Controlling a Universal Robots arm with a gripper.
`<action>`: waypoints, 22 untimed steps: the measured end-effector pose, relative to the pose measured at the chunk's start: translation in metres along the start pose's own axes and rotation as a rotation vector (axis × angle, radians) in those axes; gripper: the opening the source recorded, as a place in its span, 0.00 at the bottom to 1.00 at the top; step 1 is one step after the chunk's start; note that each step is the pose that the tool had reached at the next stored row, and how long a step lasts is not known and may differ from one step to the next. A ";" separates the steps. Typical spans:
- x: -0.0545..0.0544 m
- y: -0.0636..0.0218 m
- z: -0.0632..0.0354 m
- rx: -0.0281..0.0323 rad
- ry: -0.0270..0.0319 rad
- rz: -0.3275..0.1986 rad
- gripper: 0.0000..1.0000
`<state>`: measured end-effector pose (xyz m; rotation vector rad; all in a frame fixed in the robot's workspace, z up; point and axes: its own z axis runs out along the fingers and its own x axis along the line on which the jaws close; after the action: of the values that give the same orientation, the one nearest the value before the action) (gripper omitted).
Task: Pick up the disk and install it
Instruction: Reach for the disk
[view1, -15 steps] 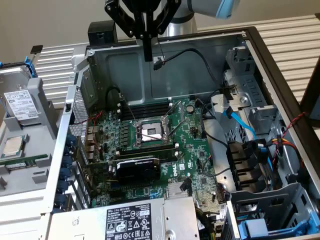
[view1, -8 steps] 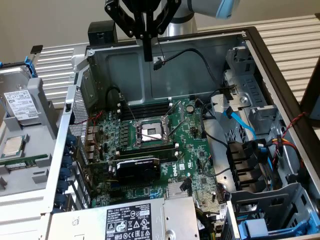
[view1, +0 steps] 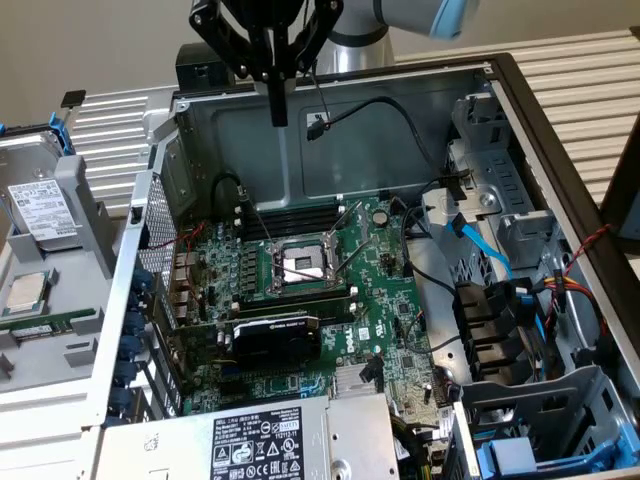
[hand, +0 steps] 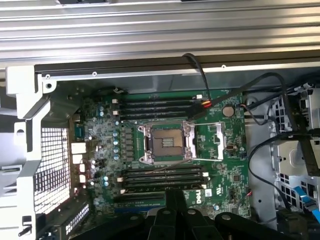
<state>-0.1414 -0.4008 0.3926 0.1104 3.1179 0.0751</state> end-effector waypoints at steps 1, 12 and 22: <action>0.003 -0.0005 -0.0001 0.0001 0.0001 0.000 0.11; 0.050 -0.0058 -0.0013 0.0001 -0.0002 0.000 0.11; 0.068 0.0194 -0.0005 0.0001 -0.0001 0.000 0.11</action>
<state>-0.2082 -0.3766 0.3927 0.1099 3.1178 0.0749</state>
